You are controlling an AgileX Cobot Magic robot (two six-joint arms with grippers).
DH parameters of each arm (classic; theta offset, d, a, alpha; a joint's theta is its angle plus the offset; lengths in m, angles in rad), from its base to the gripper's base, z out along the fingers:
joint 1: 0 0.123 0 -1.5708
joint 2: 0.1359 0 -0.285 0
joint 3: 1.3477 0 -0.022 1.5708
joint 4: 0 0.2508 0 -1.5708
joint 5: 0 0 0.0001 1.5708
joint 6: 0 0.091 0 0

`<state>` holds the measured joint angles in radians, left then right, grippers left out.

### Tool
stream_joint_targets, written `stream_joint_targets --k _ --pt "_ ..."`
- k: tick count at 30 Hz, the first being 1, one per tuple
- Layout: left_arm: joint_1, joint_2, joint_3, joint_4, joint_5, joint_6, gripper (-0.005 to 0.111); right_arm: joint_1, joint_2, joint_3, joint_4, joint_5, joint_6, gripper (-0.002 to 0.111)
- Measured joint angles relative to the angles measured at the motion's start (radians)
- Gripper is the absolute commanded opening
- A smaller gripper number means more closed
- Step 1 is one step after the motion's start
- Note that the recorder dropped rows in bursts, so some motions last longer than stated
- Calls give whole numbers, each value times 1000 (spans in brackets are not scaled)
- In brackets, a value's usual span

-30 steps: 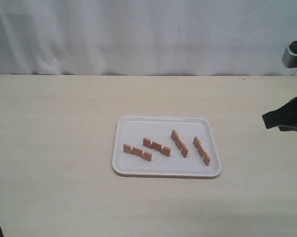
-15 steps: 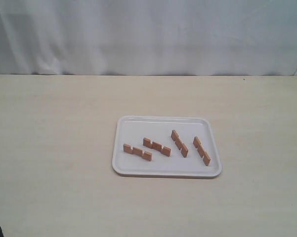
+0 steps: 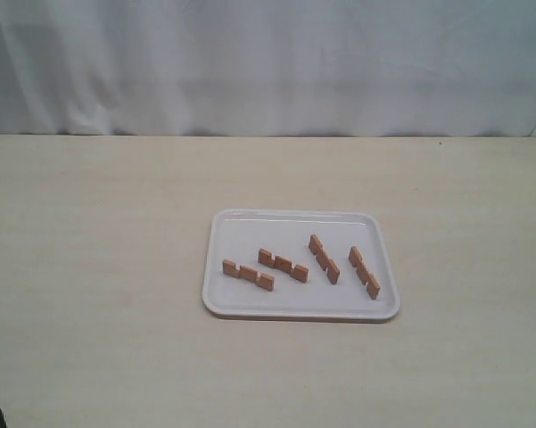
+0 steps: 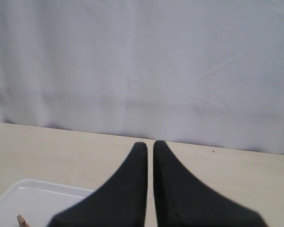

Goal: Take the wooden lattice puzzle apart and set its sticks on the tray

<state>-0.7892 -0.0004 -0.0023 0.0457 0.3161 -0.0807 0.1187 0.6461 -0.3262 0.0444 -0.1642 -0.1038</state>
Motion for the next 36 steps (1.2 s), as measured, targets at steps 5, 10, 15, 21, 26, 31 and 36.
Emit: stream_joint_targets --k 5,10,15,21,26,31,36 --pt "0 0 0 0 0 0 0 11 -12 19 0 -8 0 4" --pt "0 0 0 0 0 0 0 11 -60 115 4 -15 0 4" --pt "0 0 0 0 -2 0 0 11 -174 252 21 -15 0 4" --pt "0 0 0 0 -2 0 0 11 -373 321 72 60 0 4" --pt "0 0 0 0 -2 0 0 11 -538 321 77 164 -4 4" --pt "0 0 0 0 -2 0 0 9 -637 321 76 255 -8 4" --pt "0 0 0 0 -2 0 0 -26 -640 324 57 309 8 4"
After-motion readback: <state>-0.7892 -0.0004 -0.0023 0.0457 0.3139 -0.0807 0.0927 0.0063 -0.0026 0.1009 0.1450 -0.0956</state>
